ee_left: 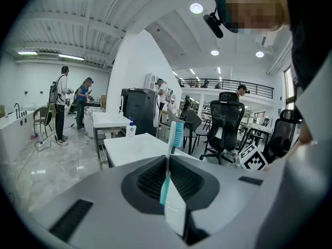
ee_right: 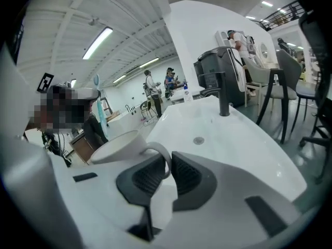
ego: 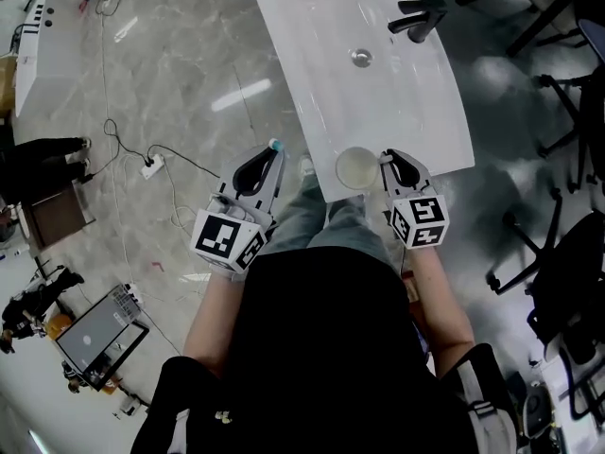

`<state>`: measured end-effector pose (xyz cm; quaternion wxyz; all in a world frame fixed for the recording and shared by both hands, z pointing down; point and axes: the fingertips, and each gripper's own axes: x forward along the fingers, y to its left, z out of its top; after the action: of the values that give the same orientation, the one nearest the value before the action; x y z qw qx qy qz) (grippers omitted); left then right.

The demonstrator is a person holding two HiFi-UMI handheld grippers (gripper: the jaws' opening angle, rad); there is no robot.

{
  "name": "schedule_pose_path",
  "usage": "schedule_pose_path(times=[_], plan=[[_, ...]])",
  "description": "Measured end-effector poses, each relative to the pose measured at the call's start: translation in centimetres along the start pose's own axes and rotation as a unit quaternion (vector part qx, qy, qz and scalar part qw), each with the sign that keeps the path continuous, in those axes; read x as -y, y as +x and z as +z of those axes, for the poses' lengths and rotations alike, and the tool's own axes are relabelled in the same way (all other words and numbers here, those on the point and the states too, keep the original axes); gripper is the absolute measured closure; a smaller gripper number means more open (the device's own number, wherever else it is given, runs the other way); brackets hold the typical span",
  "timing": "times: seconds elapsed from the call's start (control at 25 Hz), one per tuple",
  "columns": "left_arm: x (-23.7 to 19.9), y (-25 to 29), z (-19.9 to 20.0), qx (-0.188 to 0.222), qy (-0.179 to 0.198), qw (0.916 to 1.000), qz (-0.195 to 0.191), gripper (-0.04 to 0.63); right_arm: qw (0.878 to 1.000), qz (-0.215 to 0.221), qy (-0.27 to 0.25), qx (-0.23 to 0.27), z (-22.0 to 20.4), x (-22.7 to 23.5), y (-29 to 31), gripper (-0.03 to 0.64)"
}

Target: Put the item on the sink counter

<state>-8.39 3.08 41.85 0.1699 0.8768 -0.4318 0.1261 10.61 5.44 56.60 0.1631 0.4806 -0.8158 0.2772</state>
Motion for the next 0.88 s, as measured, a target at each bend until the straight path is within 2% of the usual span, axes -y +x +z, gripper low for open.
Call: schedule_pose_path(times=[0.48,0.68,0.88], plan=[[-1.1,-2.6,-2.2,-0.023,-0.008,0.9994,0.023,0.557,0.998,0.049,-0.024,-0.010,-2.5,-3.9,3.7,0.561],[-0.9,-2.4,-2.4,-0.025,-0.013,0.9994,0.020,0.558,0.998,0.047,-0.031,-0.006,-2.7,-4.0,4.2,0.561],[0.4,-1.8,-1.7,-0.019,-0.028,0.9994,-0.005,0.557,0.999,0.034,-0.038,-0.018,-3.6,-3.5,4.0,0.560]])
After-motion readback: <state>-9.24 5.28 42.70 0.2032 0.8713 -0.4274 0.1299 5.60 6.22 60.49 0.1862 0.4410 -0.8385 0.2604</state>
